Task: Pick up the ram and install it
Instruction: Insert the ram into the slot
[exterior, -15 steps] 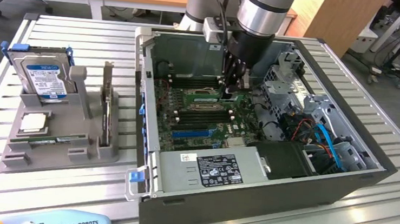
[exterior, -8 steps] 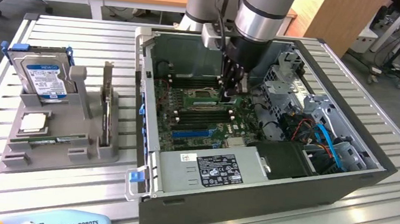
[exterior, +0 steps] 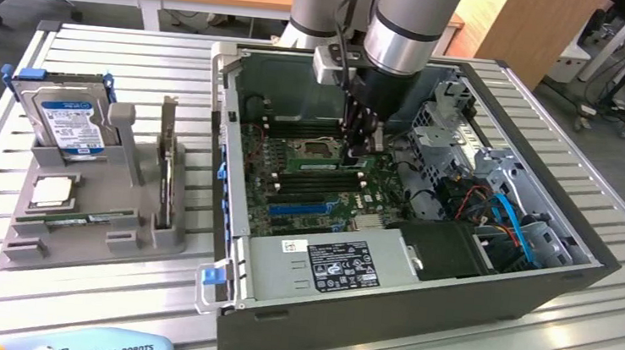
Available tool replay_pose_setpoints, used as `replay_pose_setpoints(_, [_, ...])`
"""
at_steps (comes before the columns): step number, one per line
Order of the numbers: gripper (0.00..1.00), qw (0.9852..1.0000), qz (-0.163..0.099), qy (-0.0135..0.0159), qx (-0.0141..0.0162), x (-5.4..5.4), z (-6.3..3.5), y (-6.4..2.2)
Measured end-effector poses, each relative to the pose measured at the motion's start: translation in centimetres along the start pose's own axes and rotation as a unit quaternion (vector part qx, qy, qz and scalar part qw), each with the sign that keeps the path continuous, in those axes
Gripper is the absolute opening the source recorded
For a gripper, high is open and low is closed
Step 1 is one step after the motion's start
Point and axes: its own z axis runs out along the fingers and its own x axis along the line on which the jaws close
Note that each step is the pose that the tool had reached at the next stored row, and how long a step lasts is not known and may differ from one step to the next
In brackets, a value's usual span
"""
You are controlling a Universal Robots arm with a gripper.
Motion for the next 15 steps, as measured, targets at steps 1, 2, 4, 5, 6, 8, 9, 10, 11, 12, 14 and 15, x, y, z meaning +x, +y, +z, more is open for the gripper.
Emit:
replay_pose_setpoints(1, [0.11, 1.0000, 0.000, 0.0001, 0.0000, 0.00, 0.00, 0.00])
replay_pose_setpoints(2, [0.11, 1.0000, 0.000, 0.0000, 0.0000, 0.00, 0.00, 0.00])
replay_pose_setpoints(4, [0.11, 1.0000, 0.000, 0.0000, 0.0000, 0.00, 0.01, 0.00])
replay_pose_setpoints(5, [0.11, 1.0000, 0.000, -0.0001, 0.0000, 0.00, 0.04, 0.00])
replay_pose_setpoints(6, [0.11, 1.0000, 0.000, -0.0002, 0.0001, -0.01, 0.10, -0.01])
replay_pose_setpoints(8, [0.11, 1.0000, 0.000, -0.0001, 0.0000, 0.00, 0.25, -0.01])
replay_pose_setpoints(9, [0.11, 1.0000, 0.000, -0.0001, 0.0000, 0.00, 0.33, -0.01])
replay_pose_setpoints(10, [0.11, 1.0000, 0.000, -0.0001, 0.0000, 0.00, 0.40, -0.02])
replay_pose_setpoints(11, [0.11, 1.0000, 0.000, 0.0000, 0.0000, 0.00, 0.44, -0.02])
replay_pose_setpoints(12, [0.11, 1.0000, 0.000, 0.0000, 0.0000, 0.00, 0.44, -0.02])
replay_pose_setpoints(14, [0.11, 1.0000, 0.000, 0.0000, 0.0000, 0.00, 0.44, -0.02])
replay_pose_setpoints(15, [0.11, 1.0000, 0.000, 0.0001, 0.0000, 0.00, 0.45, -0.02])
